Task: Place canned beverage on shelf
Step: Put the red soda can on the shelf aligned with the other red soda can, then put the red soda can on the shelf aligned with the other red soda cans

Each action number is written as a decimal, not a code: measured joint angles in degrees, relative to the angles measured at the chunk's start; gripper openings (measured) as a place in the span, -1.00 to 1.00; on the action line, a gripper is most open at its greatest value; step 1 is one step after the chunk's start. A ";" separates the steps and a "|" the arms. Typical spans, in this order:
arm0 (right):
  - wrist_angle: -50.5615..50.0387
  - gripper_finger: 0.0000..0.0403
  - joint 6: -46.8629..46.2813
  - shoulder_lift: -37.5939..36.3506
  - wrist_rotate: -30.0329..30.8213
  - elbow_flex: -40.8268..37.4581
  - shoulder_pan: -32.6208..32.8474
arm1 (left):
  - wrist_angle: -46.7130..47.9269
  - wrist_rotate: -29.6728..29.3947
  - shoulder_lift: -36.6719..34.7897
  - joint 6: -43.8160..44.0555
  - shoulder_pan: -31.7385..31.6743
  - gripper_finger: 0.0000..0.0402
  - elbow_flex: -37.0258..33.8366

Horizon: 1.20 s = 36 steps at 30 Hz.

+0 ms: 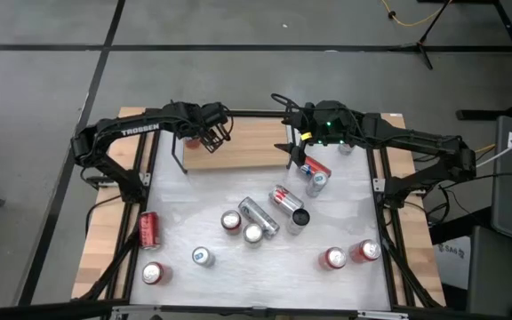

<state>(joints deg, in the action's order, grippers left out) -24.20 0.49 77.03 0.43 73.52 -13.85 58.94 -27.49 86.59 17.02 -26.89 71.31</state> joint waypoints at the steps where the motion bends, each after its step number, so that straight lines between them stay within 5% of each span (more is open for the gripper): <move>1: 0.01 0.88 0.00 0.00 0.00 0.00 0.00 | -0.02 0.00 0.00 0.00 0.00 0.01 0.00; 18: 0.01 0.88 0.00 -0.01 0.00 0.00 0.00 | -0.68 2.71 -0.02 -2.60 2.72 0.01 5.22; 36: 0.02 0.88 0.00 0.00 0.00 0.00 -0.01 | -0.57 18.32 -0.07 -0.79 10.51 0.04 16.41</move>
<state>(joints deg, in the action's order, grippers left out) -24.18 0.49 77.03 0.43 73.52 -13.86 58.36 -9.17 86.52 16.23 -16.38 87.72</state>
